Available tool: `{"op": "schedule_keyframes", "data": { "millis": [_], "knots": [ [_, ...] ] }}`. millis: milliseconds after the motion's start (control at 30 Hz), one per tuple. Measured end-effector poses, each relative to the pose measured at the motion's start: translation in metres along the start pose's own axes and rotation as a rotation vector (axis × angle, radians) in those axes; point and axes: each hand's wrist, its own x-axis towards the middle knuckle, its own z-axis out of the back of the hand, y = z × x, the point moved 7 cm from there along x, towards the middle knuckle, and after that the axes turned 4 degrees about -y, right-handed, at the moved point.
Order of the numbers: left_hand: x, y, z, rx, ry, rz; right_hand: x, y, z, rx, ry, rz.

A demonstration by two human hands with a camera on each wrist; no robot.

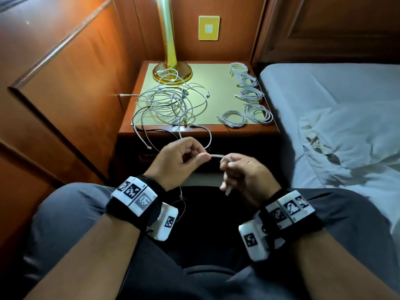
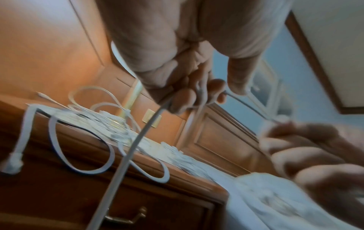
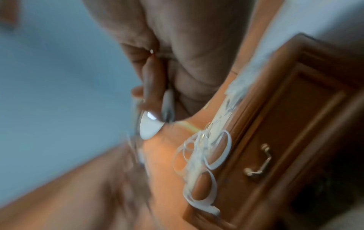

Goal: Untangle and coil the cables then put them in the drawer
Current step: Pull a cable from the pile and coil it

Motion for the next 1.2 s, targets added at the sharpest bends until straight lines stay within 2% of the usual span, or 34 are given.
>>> {"op": "schedule_keyframes", "data": {
  "millis": [100, 200, 300, 400, 500, 567, 633, 700, 800, 967, 1100, 1200],
  "knots": [
    [0.005, 0.025, 0.037, 0.058, -0.094, 0.105, 0.008, 0.026, 0.043, 0.417, -0.182, 0.001],
    [0.005, 0.043, 0.07, 0.089, -0.233, 0.181, 0.008, 0.041, 0.089, 0.575, -0.355, 0.027],
    [0.005, 0.042, 0.067, 0.158, -0.255, 0.138, 0.01, 0.034, 0.105, 0.457, -0.469, 0.029],
    [0.003, 0.029, 0.03, 0.272, -0.139, 0.007, 0.016, 0.021, 0.092, 0.014, -0.518, 0.116],
    [-0.005, 0.013, -0.01, 0.256, 0.039, -0.14, 0.017, 0.011, 0.054, -0.551, -0.377, 0.291],
    [-0.009, 0.004, -0.023, 0.188, 0.084, -0.188, 0.014, -0.002, 0.029, -0.76, -0.2, 0.297],
    [-0.01, 0.004, -0.022, 0.139, 0.046, -0.179, 0.01, -0.014, 0.011, -0.69, -0.042, 0.189],
    [-0.007, 0.011, -0.015, 0.11, -0.021, -0.115, 0.004, -0.018, -0.001, -0.445, 0.036, 0.064],
    [-0.008, 0.014, -0.01, 0.124, -0.06, -0.099, 0.0, -0.015, -0.007, -0.25, 0.048, -0.025],
    [-0.008, 0.022, -0.017, 0.019, 0.035, 0.037, 0.002, -0.012, -0.007, -0.211, 0.071, -0.031],
    [-0.006, 0.027, -0.006, 0.047, -0.105, 0.063, 0.004, -0.019, 0.0, -0.088, 0.012, -0.13],
    [-0.005, 0.028, 0.0, 0.027, -0.184, 0.085, 0.004, -0.022, 0.002, -0.008, 0.037, -0.22]
  ]
}}
